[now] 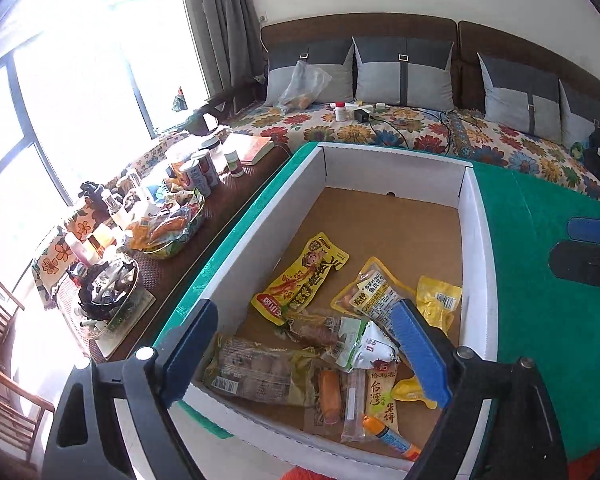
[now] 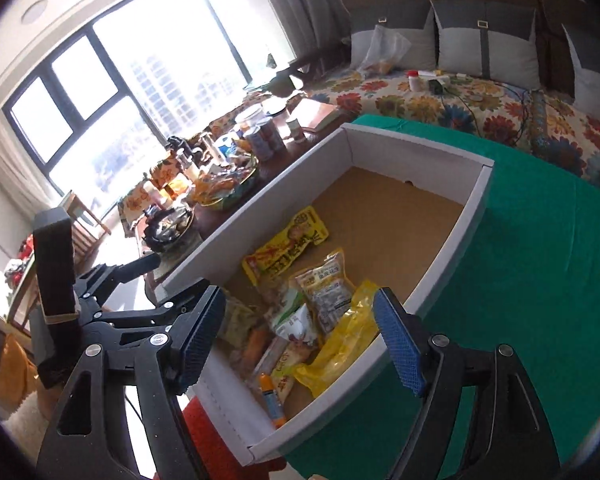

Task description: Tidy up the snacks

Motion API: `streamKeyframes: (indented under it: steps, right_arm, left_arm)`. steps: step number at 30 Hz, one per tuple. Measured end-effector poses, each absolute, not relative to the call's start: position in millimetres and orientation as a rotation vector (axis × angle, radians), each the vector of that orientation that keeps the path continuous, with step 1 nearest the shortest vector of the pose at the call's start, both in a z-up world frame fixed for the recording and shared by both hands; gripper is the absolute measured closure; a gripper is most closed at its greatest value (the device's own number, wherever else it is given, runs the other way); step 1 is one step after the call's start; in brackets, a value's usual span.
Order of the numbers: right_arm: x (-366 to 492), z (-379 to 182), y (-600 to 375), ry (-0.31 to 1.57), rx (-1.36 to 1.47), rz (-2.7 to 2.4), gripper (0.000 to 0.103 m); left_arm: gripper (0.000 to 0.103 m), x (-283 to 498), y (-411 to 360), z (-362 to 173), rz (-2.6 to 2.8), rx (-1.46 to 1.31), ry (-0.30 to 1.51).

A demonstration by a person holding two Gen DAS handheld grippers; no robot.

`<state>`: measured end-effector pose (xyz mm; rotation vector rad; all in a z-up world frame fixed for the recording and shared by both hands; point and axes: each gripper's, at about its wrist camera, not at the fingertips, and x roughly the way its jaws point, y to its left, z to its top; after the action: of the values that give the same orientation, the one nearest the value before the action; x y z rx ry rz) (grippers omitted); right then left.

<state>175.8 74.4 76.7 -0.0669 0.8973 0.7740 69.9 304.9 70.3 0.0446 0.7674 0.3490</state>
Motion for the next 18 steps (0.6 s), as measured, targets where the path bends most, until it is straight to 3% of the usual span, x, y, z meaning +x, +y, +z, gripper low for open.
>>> streamKeyframes:
  steps: [1, 5, 11, 18]
  right_arm:
    - [173.5, 78.2, 69.7, 0.882, -0.109, 0.746, 0.016]
    - [166.6, 87.9, 55.6, 0.83, -0.147, 0.68, 0.016]
    - [161.4, 96.7, 47.8, 0.859, -0.159, 0.626, 0.016]
    - [150.8, 95.5, 59.6, 0.869, -0.203, 0.583, 0.016]
  left_arm:
    - [0.002, 62.2, 298.3, 75.7, 0.38, 0.047, 0.733]
    - [0.0, 35.9, 281.9, 102.8, 0.472, -0.004, 0.599]
    - [0.0, 30.7, 278.1, 108.6, 0.447, -0.165, 0.692]
    - [0.0, 29.9, 279.4, 93.2, 0.533, -0.088, 0.76]
